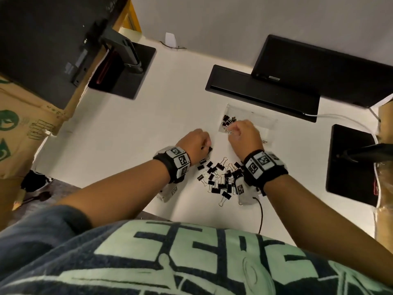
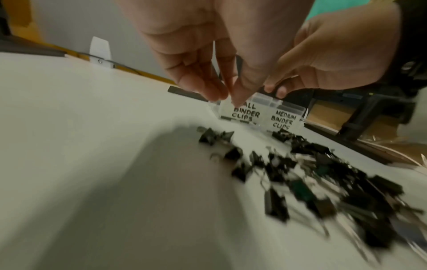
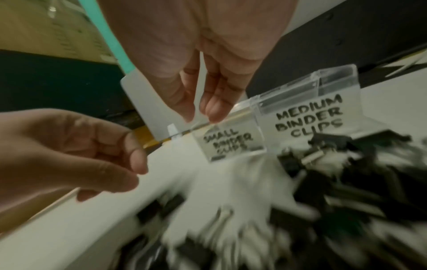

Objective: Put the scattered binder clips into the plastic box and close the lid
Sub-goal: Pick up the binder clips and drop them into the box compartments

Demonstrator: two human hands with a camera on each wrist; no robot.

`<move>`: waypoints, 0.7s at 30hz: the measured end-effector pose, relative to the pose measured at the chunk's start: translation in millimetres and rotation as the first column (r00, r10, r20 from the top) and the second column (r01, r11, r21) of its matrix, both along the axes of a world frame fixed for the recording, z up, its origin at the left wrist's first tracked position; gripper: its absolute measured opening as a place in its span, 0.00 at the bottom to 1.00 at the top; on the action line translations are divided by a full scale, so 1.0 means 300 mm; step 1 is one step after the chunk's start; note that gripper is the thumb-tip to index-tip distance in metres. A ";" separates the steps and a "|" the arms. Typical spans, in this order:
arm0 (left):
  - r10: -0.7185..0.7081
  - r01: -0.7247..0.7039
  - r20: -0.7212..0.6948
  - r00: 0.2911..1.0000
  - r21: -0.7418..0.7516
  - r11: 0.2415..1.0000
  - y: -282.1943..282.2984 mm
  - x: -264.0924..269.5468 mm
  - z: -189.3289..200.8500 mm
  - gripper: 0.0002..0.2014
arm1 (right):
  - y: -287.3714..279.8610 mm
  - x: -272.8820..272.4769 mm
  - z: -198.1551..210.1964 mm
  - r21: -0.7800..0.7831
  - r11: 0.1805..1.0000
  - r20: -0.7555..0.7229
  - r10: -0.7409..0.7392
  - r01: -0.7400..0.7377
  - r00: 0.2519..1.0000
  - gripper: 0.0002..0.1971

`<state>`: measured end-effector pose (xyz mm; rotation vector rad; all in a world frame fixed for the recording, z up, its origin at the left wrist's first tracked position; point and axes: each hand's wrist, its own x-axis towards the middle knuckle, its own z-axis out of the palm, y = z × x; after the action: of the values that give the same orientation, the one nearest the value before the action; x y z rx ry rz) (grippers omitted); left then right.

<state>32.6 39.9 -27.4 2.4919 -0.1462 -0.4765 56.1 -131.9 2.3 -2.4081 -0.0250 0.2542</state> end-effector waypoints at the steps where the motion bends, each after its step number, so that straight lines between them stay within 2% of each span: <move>1: -0.007 0.007 -0.036 0.999 0.004 1.000 0.010 -0.030 -0.007 0.03 | 0.005 -0.043 -0.013 -0.004 0.998 -0.049 0.063 -0.063 0.997 0.10; 4: -0.008 0.009 -0.098 0.995 0.005 1.000 0.028 -0.106 -0.019 0.03 | 0.007 -0.142 -0.082 -0.124 0.939 -0.207 0.292 -0.321 0.934 0.05; 5: -0.006 0.006 -0.113 0.994 0.001 1.000 0.032 -0.125 -0.024 0.03 | 0.002 -0.160 -0.105 -0.163 0.915 -0.240 0.327 -0.370 0.914 0.04; 7: -0.003 0.004 -0.144 0.990 0.004 1.000 0.036 -0.144 -0.033 0.03 | -0.014 -0.164 -0.128 -0.189 0.914 -0.263 0.305 -0.358 0.916 0.03; 9: -0.001 0.004 -0.156 0.988 0.021 1.000 0.038 -0.156 -0.044 0.04 | -0.035 -0.153 -0.134 -0.191 0.943 -0.234 0.227 -0.274 0.945 0.04; 13: 0.037 -0.034 -0.068 0.997 0.039 0.999 0.040 -0.147 -0.060 0.07 | -0.053 -0.126 -0.116 -0.190 0.963 -0.155 0.162 -0.190 0.975 0.06; 18: -0.007 0.008 -0.013 1.000 0.065 0.998 0.022 -0.086 -0.063 0.11 | 0.020 -0.158 -0.128 -0.154 0.943 -0.163 0.269 -0.294 0.949 0.07; 21: -0.034 0.035 -0.039 0.999 0.047 0.998 0.015 -0.057 -0.047 0.14 | 0.064 -0.163 -0.130 -0.150 0.928 -0.158 0.318 -0.341 0.935 0.14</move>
<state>15.5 44.4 -41.6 2.5282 -0.1646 -0.5479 7.1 -112.8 -36.6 -2.5477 -0.3663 0.5927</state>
